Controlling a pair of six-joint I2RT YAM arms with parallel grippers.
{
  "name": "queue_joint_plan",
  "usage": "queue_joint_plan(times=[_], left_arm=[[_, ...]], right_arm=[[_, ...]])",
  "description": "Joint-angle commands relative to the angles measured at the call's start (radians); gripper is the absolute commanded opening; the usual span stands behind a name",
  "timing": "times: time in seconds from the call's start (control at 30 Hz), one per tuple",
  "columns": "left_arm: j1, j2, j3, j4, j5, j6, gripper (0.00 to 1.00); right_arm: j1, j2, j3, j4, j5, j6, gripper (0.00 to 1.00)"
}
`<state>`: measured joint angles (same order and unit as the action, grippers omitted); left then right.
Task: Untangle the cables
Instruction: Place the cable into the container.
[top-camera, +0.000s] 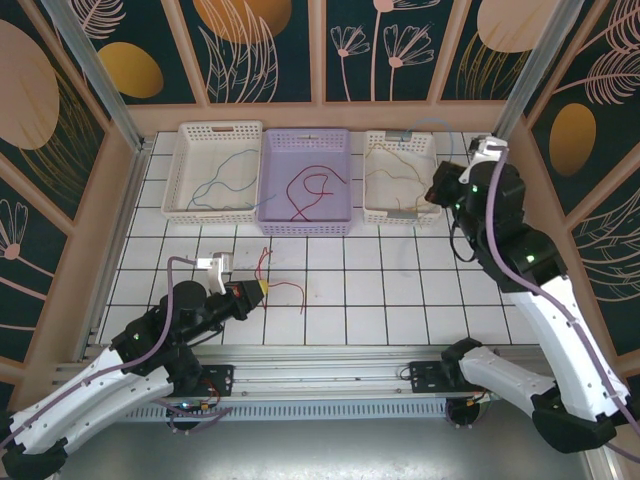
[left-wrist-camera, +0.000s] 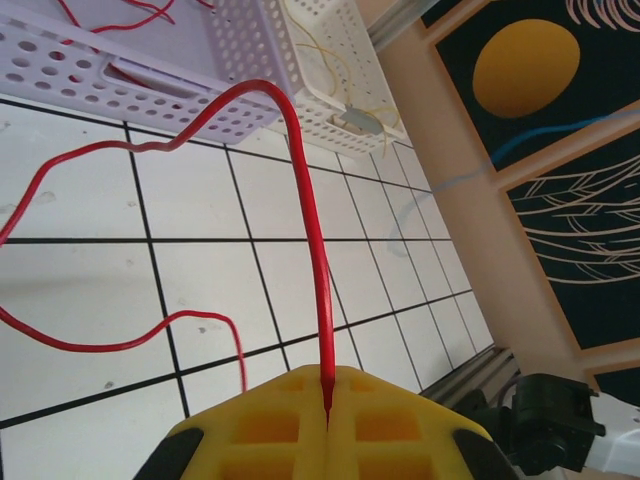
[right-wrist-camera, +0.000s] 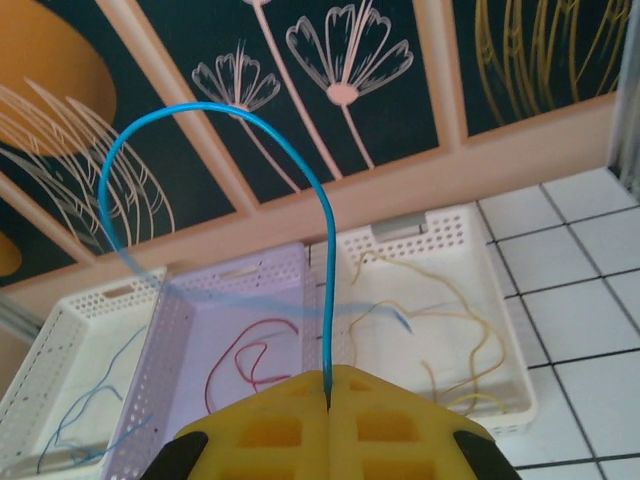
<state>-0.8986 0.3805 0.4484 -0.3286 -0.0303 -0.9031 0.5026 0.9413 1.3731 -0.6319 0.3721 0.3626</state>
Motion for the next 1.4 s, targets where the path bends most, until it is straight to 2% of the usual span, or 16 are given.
queue_joint_plan(times=[0.0, 0.23, 0.8, 0.87, 1.13, 1.37], left_arm=[[0.002, 0.003, -0.01, -0.017, -0.03, 0.021, 0.0], [0.001, 0.088, 0.083, 0.058, -0.102, 0.076, 0.0], [0.009, 0.642, 0.499, 0.325, -0.299, 0.528, 0.0], [0.027, 0.716, 0.547, 0.343, -0.298, 0.567, 0.0], [0.155, 0.969, 0.664, 0.413, -0.167, 0.585, 0.0], [0.176, 1.206, 0.775, 0.436, -0.112, 0.589, 0.0]], right_arm=[[-0.01, -0.04, 0.067, -0.067, 0.033, -0.047, 0.0], [-0.01, -0.078, 0.052, -0.086, -0.041, -0.031, 0.0], [-0.009, -0.197, -0.036, -0.051, -0.186, 0.006, 0.0], [-0.009, -0.202, -0.032, -0.051, -0.206, 0.009, 0.0], [-0.009, -0.234, -0.013, -0.076, -0.249, 0.013, 0.0], [-0.009, -0.252, 0.001, -0.092, -0.293, 0.021, 0.0]])
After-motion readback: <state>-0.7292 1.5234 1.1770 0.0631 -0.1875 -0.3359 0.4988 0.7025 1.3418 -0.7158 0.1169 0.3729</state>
